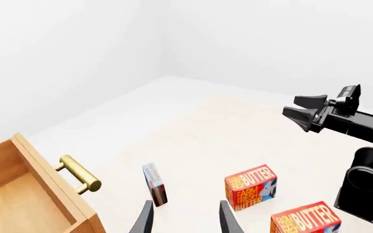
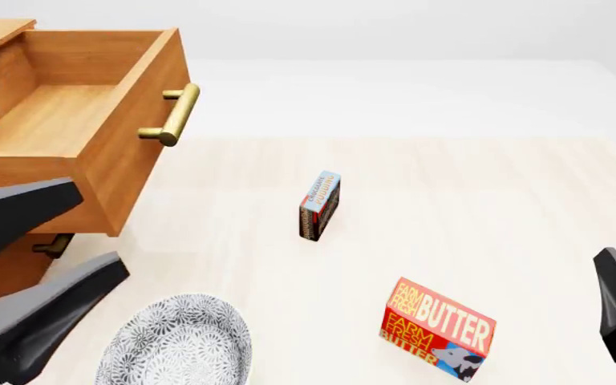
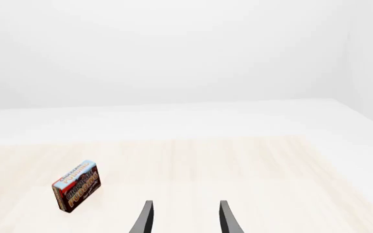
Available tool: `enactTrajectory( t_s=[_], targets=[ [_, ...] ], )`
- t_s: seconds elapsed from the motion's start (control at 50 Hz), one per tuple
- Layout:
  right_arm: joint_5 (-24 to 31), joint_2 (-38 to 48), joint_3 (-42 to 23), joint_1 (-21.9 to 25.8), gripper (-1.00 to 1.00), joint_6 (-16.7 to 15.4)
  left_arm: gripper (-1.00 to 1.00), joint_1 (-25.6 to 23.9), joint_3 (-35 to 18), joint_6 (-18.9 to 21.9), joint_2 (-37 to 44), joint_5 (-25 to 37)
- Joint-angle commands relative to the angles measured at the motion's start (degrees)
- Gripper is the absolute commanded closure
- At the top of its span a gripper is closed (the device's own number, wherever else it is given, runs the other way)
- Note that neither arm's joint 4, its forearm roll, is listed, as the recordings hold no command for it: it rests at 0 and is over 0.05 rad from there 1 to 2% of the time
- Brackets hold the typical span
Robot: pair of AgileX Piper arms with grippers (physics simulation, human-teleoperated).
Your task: Put the chocolate pudding in the top drawer of the cabinet and close it.
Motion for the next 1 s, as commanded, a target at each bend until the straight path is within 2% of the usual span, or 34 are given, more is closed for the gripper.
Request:
enactTrajectory(
  t_s=[0.02,0.18,0.38,0.56,0.62,0.66,0.74,0.88,0.9,0.92,0.98,1.0],
  targets=[
    [0.0,0.0,0.0,0.0,-1.0,0.0,-1.0,-1.4,5.5,-1.2,1.3,-6.4],
    [0.0,0.0,0.0,0.0,-1.0,0.0,-1.0,-1.3,8.8,-4.2,1.5,-11.1],
    [0.0,0.0,0.0,0.0,-1.0,0.0,-1.0,-0.6,11.7,-4.6,1.0,-14.2],
    [0.0,0.0,0.0,0.0,-1.0,0.0,-1.0,-1.1,13.5,-2.6,8.1,-20.9],
    [0.0,0.0,0.0,0.0,-1.0,0.0,-1.0,0.0,13.8,-3.9,9.1,-21.8],
    [0.0,0.0,0.0,0.0,-1.0,0.0,-1.0,-1.4,14.0,-5.7,10.9,-24.4],
    [0.0,0.0,0.0,0.0,-1.0,0.0,-1.0,-1.4,14.6,-6.8,14.6,-28.1],
    [0.0,0.0,0.0,0.0,-1.0,0.0,-1.0,-1.1,14.3,-8.6,18.2,-31.0],
    [0.0,0.0,0.0,0.0,-1.0,0.0,-1.0,-1.1,13.9,-9.0,18.7,-31.1],
    [0.0,0.0,0.0,0.0,-1.0,0.0,-1.0,-1.2,11.7,-9.2,18.5,-28.7],
    [0.0,0.0,0.0,0.0,-1.0,0.0,-1.0,-1.6,10.8,-9.4,20.4,-29.3],
    [0.0,0.0,0.0,0.0,-1.0,0.0,-1.0,-1.7,11.8,-10.3,22.1,-32.4]
  ],
)
